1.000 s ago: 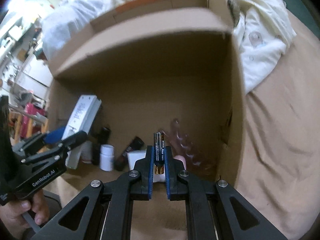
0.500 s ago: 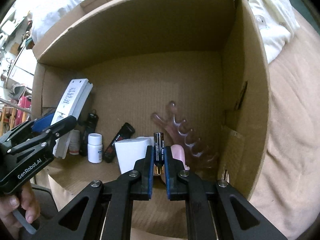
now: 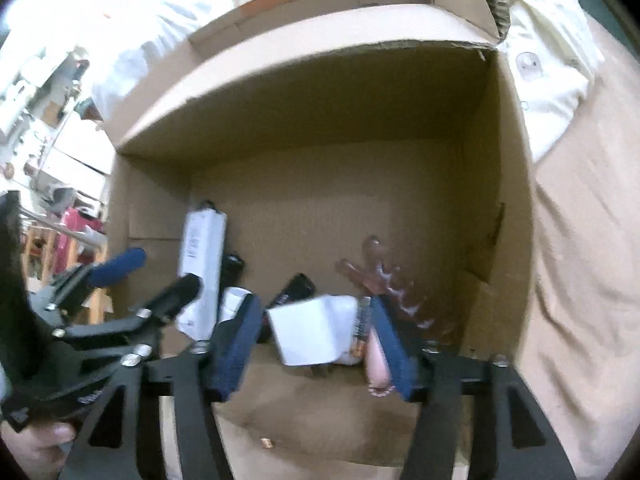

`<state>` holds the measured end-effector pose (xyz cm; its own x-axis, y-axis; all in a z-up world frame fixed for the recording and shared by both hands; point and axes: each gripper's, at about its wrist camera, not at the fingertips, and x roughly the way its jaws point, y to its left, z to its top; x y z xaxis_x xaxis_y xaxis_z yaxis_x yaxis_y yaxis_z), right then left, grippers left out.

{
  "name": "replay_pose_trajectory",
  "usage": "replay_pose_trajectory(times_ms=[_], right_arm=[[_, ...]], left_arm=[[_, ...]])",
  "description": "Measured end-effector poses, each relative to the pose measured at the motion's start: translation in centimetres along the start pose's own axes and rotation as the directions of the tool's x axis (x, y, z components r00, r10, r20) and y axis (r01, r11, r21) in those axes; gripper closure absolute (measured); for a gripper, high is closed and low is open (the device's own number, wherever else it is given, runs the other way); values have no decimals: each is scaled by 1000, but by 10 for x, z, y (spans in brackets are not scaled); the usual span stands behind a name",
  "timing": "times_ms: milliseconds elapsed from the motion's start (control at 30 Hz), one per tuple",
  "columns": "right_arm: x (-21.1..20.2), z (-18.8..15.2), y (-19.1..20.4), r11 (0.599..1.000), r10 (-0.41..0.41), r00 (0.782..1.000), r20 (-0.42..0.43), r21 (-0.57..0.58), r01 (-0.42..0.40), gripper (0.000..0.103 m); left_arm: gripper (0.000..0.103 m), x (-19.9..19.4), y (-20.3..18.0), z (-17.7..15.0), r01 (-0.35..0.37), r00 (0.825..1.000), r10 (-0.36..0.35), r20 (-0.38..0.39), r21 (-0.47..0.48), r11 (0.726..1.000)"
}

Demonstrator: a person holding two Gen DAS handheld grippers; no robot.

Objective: Organize rigid objects
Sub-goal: 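Open both grippers to release the remote and battery in the box, then withdraw both open grippers from the box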

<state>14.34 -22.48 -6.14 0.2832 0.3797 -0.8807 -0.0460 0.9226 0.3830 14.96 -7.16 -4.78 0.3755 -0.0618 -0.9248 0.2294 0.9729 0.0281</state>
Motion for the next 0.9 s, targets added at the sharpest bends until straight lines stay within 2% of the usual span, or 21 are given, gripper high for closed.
replay_pose_trajectory(times_ms=[233,533,600,833,900], right_arm=[[1,0,10,998,-16,1000,-6,-57,16,21],[-2,1,11,997,-25,999,25,-68,26,16],[-5,1,9,997,-32,999,32,-63,34,10],[-19,-1,12,999,-15,997,70,-42,18,10],[-25,-5,15,999,-8,996,85,-44,12,10]], left_arm=[[25,-3,6,1,-8,1000,8,3,-25,1000],[25,-6,6,1,-14,1000,14,16,-13,1000],[25,-11,5,0,-16,999,16,30,-6,1000],[25,-23,9,-12,-28,999,28,31,6,1000],[25,-31,13,-16,-7,999,7,33,9,1000]])
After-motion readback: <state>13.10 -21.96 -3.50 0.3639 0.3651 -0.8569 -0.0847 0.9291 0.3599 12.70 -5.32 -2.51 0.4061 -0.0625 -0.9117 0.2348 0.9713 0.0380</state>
